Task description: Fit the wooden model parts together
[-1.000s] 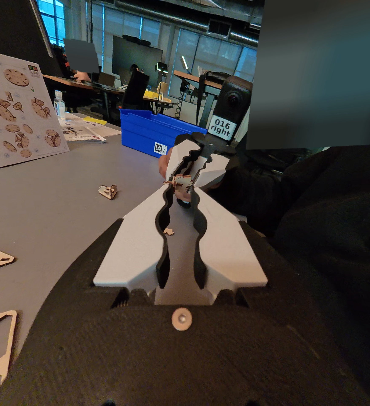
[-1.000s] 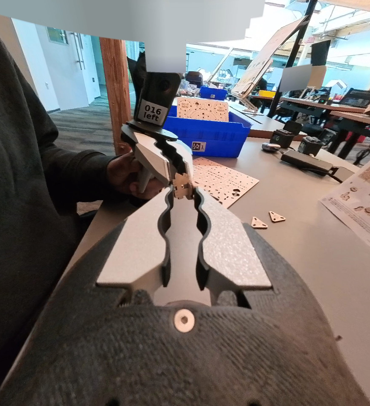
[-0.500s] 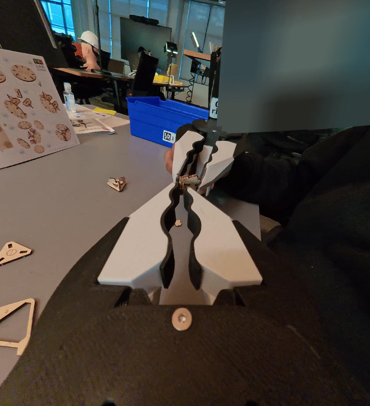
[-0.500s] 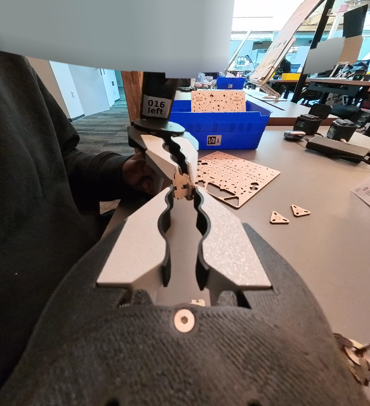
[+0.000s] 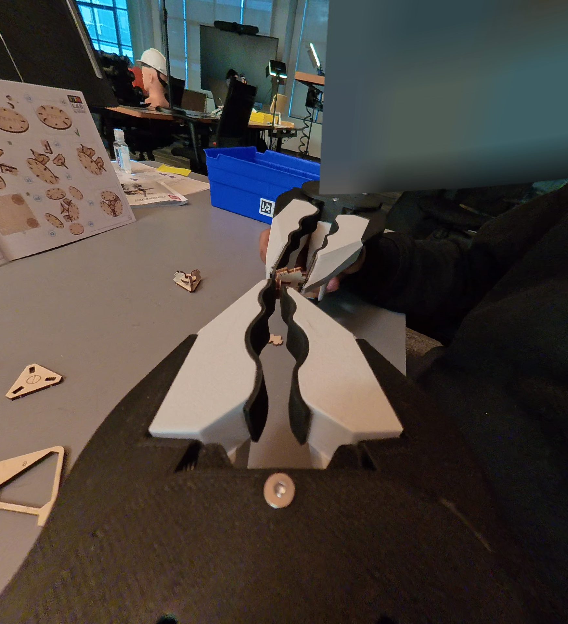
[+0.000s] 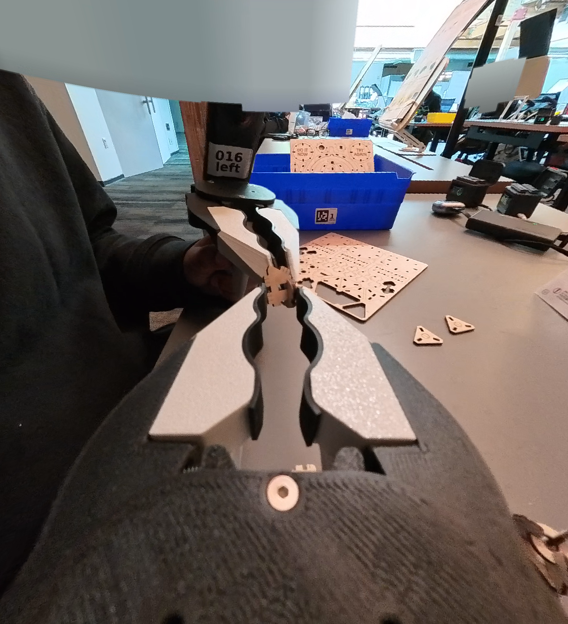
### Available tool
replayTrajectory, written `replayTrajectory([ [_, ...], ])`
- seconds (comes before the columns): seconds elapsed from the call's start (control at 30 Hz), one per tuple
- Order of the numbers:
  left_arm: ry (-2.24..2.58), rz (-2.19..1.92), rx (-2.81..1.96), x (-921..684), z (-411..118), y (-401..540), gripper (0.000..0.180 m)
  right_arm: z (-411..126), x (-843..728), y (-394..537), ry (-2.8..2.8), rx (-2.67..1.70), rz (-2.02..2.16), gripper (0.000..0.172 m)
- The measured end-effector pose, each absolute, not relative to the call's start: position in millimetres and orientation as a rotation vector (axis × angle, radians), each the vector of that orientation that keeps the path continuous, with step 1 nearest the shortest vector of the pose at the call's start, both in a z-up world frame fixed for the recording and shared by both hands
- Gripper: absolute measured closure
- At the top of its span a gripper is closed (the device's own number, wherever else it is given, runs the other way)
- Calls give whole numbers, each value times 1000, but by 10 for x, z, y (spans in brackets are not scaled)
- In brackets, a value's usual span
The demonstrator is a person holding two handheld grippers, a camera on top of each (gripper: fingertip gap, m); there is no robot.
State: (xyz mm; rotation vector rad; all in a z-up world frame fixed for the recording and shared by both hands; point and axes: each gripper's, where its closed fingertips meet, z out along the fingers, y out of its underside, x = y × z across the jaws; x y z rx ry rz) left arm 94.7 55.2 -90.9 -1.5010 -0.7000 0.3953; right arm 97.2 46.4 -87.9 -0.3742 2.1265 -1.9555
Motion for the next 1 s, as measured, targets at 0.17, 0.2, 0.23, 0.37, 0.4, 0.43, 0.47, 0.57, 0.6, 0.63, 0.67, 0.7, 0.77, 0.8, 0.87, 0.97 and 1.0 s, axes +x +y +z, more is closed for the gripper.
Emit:
replayTrajectory([
  [0.17,-684,393,-1514,937,-917,532,180,-889,971,454,2194,-467,-2036,155],
  [0.2,-666,394,-1527,953,-922,551,180,-890,989,467,2211,-507,-2050,153],
  [0.23,-651,392,-1547,967,-939,573,180,-911,1014,483,2230,-551,-2049,155],
  [0.37,-596,396,-1617,1018,-1005,630,180,-983,1070,538,2263,-652,-2003,155],
  [0.4,-589,394,-1628,1027,-1017,638,180,-998,1078,547,2268,-662,-1987,155],
  [0.43,-584,393,-1639,1032,-1030,645,180,-1012,1083,552,2276,-672,-1974,155],
  [0.47,-581,399,-1652,1033,-1047,647,180,-1029,1083,553,2289,-682,-1965,155],
  [0.57,-596,440,-1681,1004,-1089,631,180,-1068,1057,538,2339,-702,-1953,156],
  [0.6,-604,448,-1672,993,-1078,627,180,-1056,1048,534,2341,-693,-1952,156],
  [0.63,-611,451,-1657,987,-1057,626,180,-1035,1043,532,2335,-683,-1955,156],
  [0.67,-616,450,-1641,986,-1035,627,180,-1016,1041,532,2326,-680,-1965,156],
  [0.7,-621,454,-1637,983,-1031,627,180,-1015,1036,530,2331,-684,-1971,156],
  [0.77,-635,504,-1665,958,-1074,622,180,-1051,1017,526,2366,-699,-1964,156],
  [0.8,-633,536,-1677,954,-1079,622,180,-1051,1014,526,2362,-691,-1959,156],
  [0.87,-624,586,-1674,956,-1051,621,180,-1025,1017,525,2331,-659,-1960,157],
  [0.97,-616,629,-1687,959,-1053,611,180,-1023,1019,515,2305,-618,-1945,157],
  [1.0,-617,627,-1686,957,-1055,606,180,-1026,1017,510,2301,-606,-1941,157],
])
